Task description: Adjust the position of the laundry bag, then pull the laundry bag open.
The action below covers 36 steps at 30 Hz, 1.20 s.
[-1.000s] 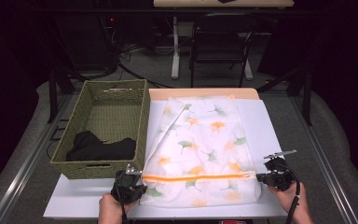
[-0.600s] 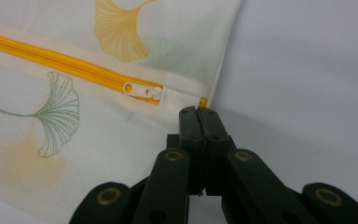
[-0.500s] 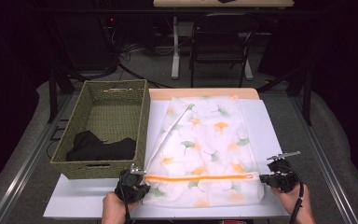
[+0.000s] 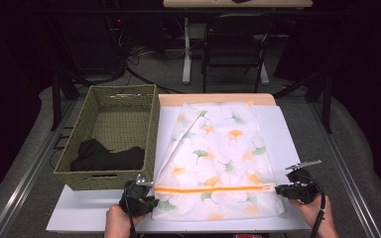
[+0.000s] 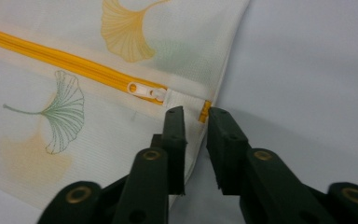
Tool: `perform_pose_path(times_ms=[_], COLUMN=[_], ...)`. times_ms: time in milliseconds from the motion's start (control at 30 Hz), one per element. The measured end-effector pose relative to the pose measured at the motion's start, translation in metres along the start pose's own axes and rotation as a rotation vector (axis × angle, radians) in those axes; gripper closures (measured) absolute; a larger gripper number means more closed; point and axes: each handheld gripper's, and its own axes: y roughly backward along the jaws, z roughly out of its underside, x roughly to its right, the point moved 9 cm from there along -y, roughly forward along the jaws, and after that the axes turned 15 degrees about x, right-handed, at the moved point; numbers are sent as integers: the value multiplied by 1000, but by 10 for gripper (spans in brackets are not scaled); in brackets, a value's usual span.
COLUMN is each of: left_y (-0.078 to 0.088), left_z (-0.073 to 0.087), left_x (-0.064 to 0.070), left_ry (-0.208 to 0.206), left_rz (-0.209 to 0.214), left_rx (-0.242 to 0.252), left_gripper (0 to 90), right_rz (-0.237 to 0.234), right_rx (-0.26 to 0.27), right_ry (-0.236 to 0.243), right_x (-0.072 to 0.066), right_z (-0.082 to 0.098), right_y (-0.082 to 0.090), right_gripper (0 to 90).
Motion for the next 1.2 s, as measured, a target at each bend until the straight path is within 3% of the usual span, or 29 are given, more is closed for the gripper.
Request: perform_pose_path(times_ms=[167, 233, 267, 300, 367, 400, 433, 567, 767, 933, 1200], left_y=[8, 10, 10, 13, 15, 15, 16, 18, 19, 15, 12], left_z=[1, 1, 1, 0, -1, -1, -2, -4, -6, -5, -6], left_x=[4, 5, 5, 7, 7, 7, 7, 8, 12, 14, 15], left_ry=[-49, -64, -64, -72, -88, -88, -93, -111, -150, -169, -165], left_rz=[13, 12, 12, 26, 28, 28, 32, 36, 42, 46, 50], left_rx=[-16, -15, -15, -12, -11, -11, -7, 9, 27, 14, 18], left_gripper=[576, 487, 460, 427, 351, 311, 271, 155, 121, 102, 65], right_rz=[-16, -16, -16, -37, -50, -50, -57, -69, -77, -87, -107], right_rx=[5, 0, 0, 0, 6, 6, 5, -8, -15, -21, -15], right_ry=[6, 10, 10, 17, 20, 20, 27, 35, 37, 36, 20], right_x=[-2, -2, -2, -4, -5, -5, -5, -7, -8, -9, -9], right_z=[-2, -2, -2, -2, -2, -2, -3, -3, -2, -1, -3], right_y=[2, 2, 2, 4, 5, 5, 6, 6, 5, 4, -1], right_gripper=[587, 478, 478, 374, 251, 251, 173, 86, 5, 0, 0])
